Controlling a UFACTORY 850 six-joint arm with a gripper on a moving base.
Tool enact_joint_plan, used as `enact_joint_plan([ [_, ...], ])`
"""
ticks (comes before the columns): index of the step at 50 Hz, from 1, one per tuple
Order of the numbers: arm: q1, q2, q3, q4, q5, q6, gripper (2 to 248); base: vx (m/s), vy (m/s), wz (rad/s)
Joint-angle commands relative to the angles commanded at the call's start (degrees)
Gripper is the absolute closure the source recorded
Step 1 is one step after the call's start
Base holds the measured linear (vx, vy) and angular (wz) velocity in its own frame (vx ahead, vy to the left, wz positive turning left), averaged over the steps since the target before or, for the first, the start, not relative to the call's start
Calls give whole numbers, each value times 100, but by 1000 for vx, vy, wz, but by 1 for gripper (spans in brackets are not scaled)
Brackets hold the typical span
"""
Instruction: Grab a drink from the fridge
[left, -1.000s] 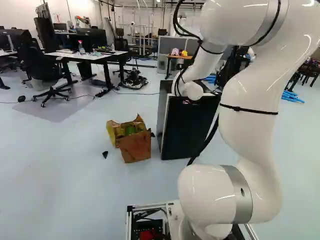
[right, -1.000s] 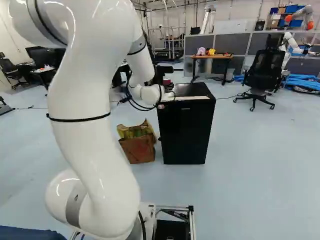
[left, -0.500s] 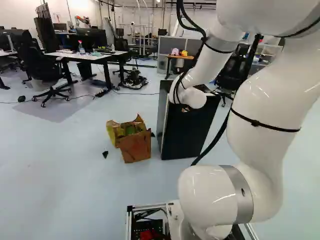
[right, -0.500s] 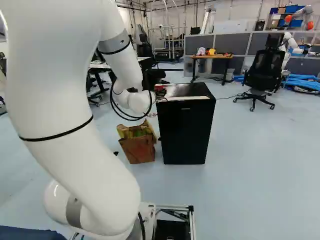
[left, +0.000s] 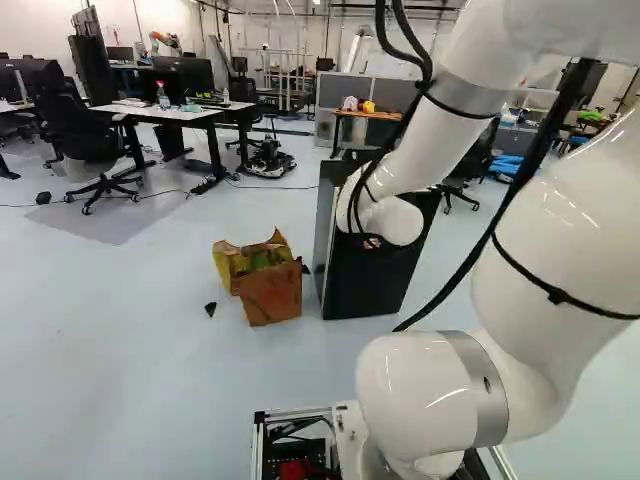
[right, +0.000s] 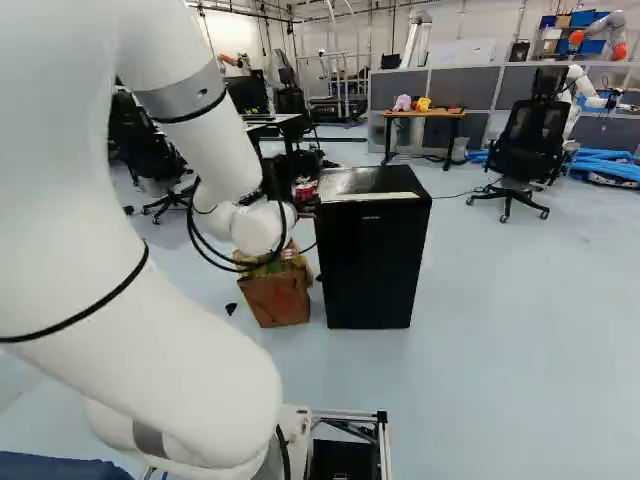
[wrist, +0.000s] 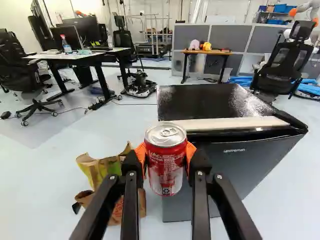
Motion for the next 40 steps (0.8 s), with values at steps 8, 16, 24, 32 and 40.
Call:
enact_joint_plan([
  [8, 62, 257, 315, 6, -6, 0, 152, 0, 0, 0],
  [16, 118, 487, 596, 11, -11, 0, 152, 0, 0, 0],
  [24, 164, 676, 828, 15, -15, 0, 152, 0, 0, 0],
  [32, 201, 833, 1020, 19, -18, 0, 152, 0, 0, 0],
  [40, 231, 955, 1170, 22, -21, 0, 152, 0, 0, 0],
])
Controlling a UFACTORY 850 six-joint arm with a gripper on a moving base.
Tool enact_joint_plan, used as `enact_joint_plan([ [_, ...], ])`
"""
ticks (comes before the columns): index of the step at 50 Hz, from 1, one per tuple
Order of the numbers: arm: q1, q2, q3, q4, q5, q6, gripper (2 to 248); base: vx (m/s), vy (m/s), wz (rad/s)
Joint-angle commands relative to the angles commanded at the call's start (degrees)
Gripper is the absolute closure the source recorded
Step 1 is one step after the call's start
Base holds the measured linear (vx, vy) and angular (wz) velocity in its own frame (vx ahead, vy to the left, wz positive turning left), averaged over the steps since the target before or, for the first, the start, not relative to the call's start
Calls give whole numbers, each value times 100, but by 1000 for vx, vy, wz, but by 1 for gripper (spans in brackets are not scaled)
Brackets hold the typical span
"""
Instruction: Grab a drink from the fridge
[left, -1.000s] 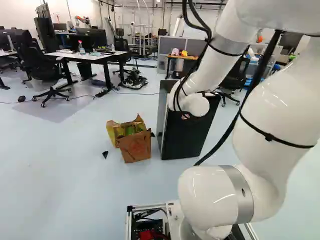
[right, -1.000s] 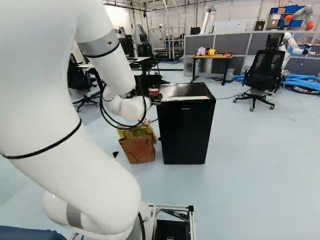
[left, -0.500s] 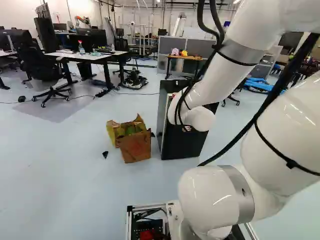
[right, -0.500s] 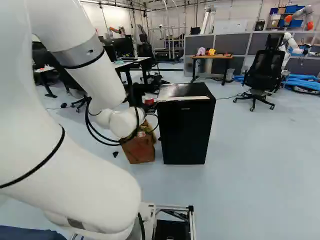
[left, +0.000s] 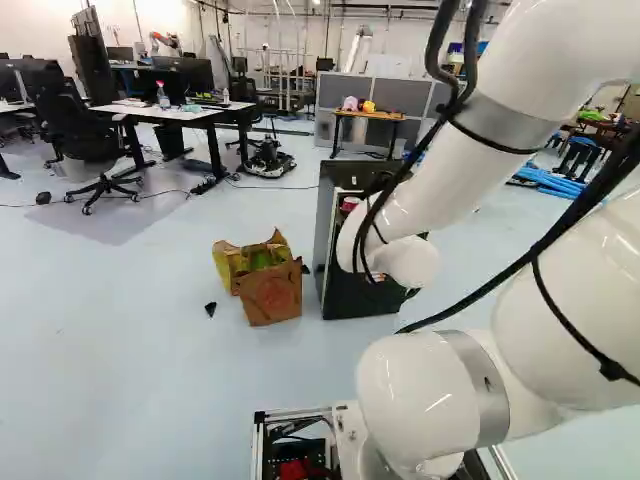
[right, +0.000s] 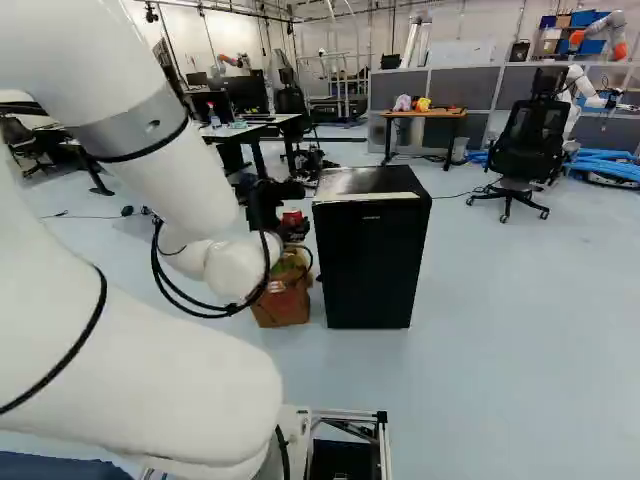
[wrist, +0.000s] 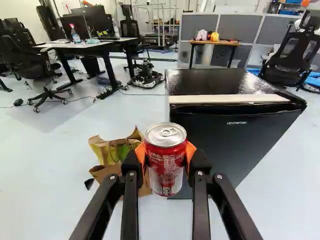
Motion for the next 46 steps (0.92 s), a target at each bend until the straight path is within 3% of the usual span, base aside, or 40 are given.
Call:
enact_joint_plan([
  [46, 41, 169, 206, 4, -4, 0, 152, 0, 0, 0],
])
